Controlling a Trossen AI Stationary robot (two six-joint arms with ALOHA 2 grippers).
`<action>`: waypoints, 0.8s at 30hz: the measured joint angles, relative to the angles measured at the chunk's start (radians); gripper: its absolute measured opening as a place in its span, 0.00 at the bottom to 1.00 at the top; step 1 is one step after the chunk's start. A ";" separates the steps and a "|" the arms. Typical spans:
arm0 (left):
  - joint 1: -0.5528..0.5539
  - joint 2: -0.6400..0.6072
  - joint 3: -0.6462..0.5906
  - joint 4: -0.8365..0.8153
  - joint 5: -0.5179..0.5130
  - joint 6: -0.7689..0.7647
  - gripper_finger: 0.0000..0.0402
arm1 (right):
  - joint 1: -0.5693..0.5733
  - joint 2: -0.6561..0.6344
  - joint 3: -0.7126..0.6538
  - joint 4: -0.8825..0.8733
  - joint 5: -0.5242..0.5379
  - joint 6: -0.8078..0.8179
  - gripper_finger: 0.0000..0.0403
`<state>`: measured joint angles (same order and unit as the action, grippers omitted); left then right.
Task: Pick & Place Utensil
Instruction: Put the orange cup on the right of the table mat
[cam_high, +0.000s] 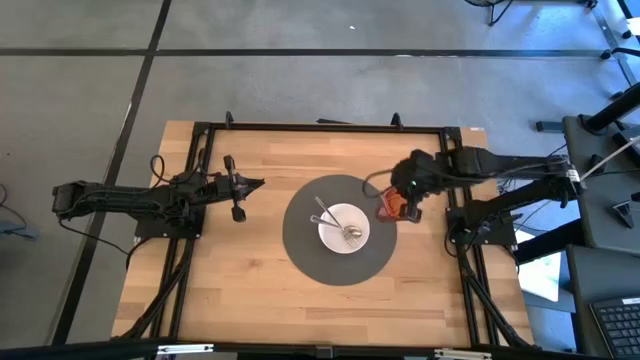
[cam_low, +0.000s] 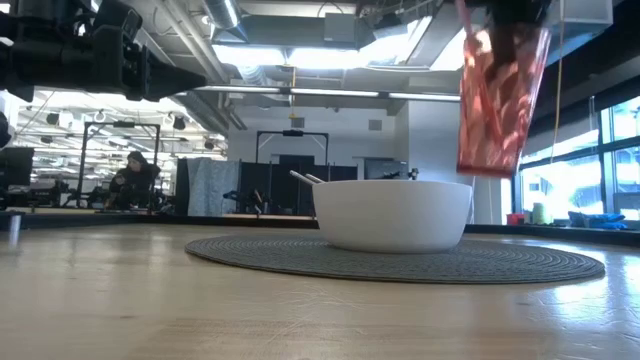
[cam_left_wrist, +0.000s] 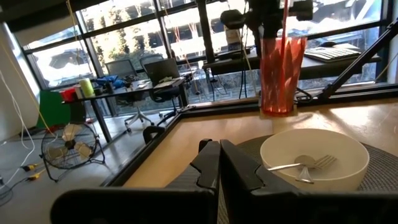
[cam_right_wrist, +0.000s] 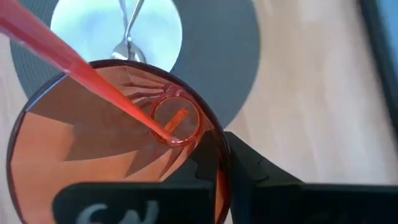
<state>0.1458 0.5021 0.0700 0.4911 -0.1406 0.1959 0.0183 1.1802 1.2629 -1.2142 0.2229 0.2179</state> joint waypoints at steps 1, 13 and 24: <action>0.000 0.000 0.000 -0.002 0.000 0.000 0.02 | -0.034 0.003 -0.020 0.019 -0.032 -0.029 0.03; 0.000 0.000 0.000 -0.003 0.000 0.010 0.01 | -0.258 0.005 -0.158 0.213 -0.175 -0.163 0.03; 0.000 0.000 0.000 -0.002 0.000 0.009 0.01 | -0.326 0.017 -0.234 0.247 -0.200 -0.187 0.03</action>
<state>0.1457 0.5022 0.0700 0.4892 -0.1410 0.2047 -0.3077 1.1976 1.0293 -0.9677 0.0224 0.0306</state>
